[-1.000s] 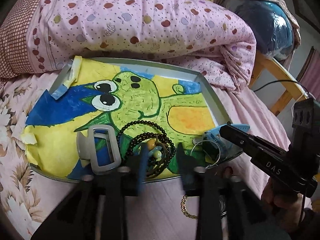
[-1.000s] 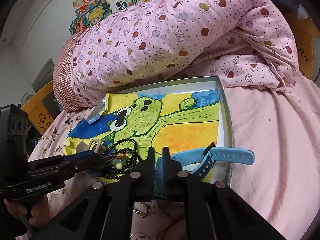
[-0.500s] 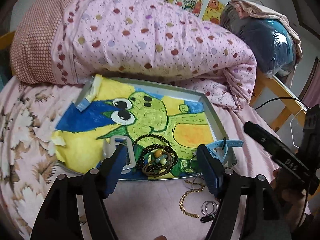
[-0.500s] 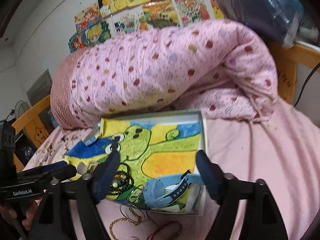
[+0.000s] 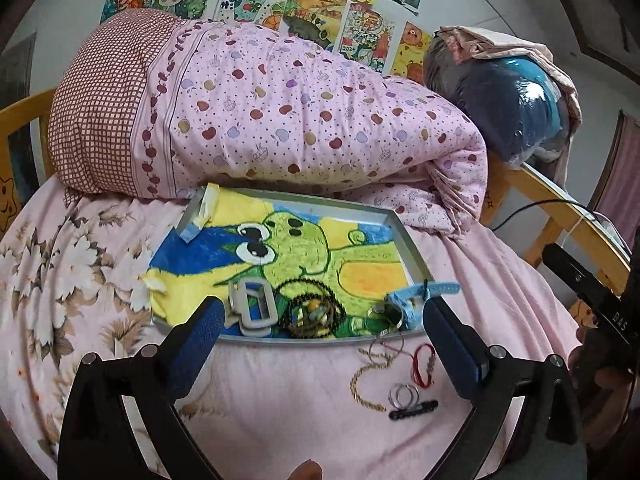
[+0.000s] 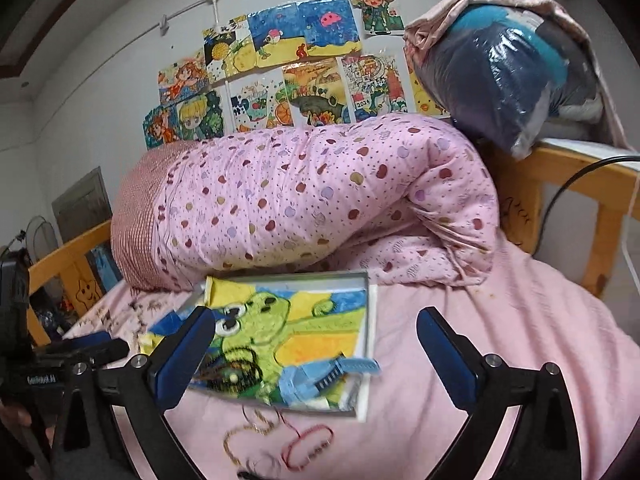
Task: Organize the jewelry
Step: 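Withdraw both tools from the tray toward the gold chain and black clip, then grasp the gold chain with the left tool while the right tool grasps the black bead clip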
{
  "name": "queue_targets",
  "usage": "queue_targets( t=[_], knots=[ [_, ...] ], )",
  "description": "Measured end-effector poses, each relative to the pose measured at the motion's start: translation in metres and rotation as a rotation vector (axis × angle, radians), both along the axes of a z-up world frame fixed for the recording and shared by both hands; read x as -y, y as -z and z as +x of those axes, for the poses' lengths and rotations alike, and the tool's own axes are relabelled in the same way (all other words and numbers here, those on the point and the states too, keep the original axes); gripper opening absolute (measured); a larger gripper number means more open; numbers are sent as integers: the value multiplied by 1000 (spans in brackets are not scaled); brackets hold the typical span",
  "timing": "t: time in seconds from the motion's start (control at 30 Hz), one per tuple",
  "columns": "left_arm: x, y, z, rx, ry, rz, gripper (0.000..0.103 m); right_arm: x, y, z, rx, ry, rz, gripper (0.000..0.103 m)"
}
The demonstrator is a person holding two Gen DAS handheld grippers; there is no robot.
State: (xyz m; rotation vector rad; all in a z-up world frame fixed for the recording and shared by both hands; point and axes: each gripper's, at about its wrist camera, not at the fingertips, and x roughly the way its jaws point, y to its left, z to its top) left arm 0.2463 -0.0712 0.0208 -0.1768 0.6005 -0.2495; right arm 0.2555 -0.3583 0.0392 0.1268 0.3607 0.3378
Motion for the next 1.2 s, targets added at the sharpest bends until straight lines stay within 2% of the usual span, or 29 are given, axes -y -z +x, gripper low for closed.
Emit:
queue_targets(
  t=[0.3, 0.57, 0.77, 1.0, 1.2],
  knots=[
    [6, 10, -42, -15, 32, 44, 97, 6, 9, -51, -72, -24, -52, 102],
    [6, 23, -68, -48, 44, 66, 97, 1, 18, -73, -138, -52, -78, 102],
    [5, 38, -66, -119, 65, 83, 97, -12, 39, -65, -248, -91, -138, 102],
    [4, 64, -46, -239, 97, 47, 97, -23, 81, -40, -445, -169, -181, 102],
    [5, 76, -32, -282, 136, 39, 97, -30, 95, -28, -481, -231, -239, 102]
  ],
)
